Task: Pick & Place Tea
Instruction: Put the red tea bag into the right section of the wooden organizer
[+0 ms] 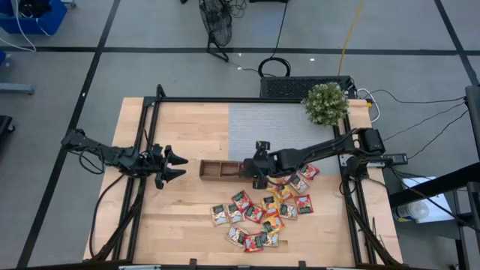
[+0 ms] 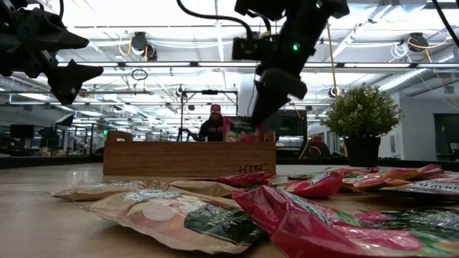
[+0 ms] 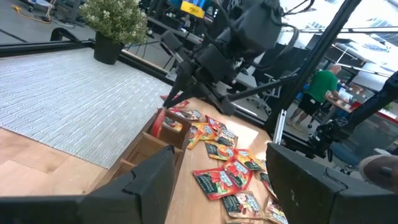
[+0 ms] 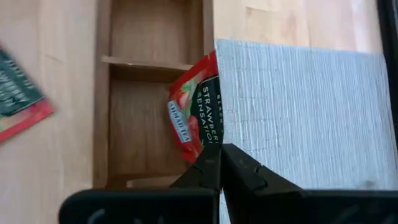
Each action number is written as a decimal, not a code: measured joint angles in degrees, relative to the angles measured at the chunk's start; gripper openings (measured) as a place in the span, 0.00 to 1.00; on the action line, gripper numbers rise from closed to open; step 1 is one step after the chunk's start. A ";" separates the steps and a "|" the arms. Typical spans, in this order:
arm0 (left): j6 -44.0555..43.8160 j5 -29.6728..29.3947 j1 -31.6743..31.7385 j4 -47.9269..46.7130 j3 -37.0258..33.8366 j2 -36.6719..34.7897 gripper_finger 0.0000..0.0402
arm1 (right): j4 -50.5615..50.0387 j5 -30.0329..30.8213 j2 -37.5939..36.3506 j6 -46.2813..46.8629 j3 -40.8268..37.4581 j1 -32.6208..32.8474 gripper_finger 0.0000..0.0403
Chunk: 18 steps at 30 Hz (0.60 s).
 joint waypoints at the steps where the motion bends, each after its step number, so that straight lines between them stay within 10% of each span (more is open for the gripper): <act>1: 0.01 0.00 0.00 0.01 0.00 0.01 0.62 | 0.58 0.32 0.01 0.82 -0.69 0.19 0.00; 18: 0.00 0.00 0.00 0.01 0.00 0.01 0.62 | 5.43 5.89 0.04 2.98 -2.70 1.12 0.00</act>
